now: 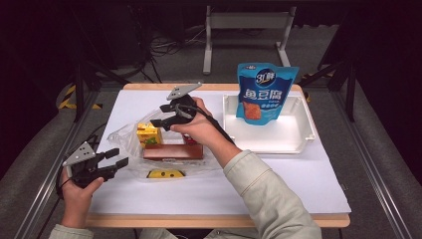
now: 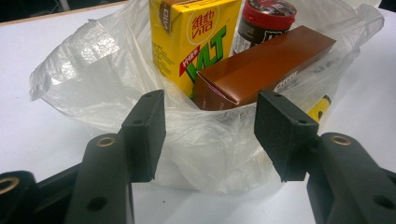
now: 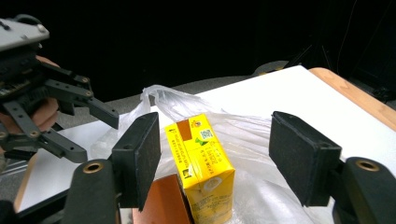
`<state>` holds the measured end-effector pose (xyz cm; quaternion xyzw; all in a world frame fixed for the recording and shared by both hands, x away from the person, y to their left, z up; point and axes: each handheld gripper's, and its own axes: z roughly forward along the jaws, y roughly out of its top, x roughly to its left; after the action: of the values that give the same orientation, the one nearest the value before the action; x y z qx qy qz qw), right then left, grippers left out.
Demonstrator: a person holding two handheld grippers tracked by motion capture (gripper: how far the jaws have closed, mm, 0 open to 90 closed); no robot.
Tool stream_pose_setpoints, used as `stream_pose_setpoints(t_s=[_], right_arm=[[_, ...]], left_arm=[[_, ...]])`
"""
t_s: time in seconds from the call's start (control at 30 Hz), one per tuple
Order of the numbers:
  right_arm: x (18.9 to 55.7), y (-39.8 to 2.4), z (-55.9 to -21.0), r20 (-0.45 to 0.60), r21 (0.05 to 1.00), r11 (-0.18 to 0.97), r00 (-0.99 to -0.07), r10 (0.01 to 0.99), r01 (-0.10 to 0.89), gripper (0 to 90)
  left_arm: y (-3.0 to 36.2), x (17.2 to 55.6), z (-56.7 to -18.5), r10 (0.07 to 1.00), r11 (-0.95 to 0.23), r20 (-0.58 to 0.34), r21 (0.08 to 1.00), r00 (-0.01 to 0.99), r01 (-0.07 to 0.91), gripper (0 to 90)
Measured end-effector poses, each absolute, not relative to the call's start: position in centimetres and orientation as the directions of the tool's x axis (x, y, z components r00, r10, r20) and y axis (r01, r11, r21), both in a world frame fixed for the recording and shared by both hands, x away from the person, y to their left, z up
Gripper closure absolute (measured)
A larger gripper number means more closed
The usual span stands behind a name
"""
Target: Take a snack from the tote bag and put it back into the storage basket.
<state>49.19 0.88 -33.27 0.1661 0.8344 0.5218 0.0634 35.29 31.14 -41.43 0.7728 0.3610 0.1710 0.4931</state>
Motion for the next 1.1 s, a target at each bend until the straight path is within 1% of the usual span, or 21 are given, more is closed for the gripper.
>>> stream_pose_setpoints(t_s=[0.4,0.8,1.1], right_arm=[[49.7,2.8,-35.6,0.071,0.871,0.437,-0.938,0.340,0.225,31.9],[50.1,4.2,-37.7,0.092,0.844,0.471,-0.933,0.347,0.258,30.2],[50.2,4.6,-38.4,0.093,0.830,0.489,-0.932,0.352,0.268,28.0]], left_arm=[[31.2,35.3,-41.4,0.725,-0.250,-0.093,0.888,0.683,0.386,44.3],[31.2,35.2,-41.4,0.725,-0.244,-0.096,0.890,0.682,0.385,44.2],[31.2,35.2,-41.4,0.725,-0.244,-0.095,0.891,0.682,0.384,44.1]])
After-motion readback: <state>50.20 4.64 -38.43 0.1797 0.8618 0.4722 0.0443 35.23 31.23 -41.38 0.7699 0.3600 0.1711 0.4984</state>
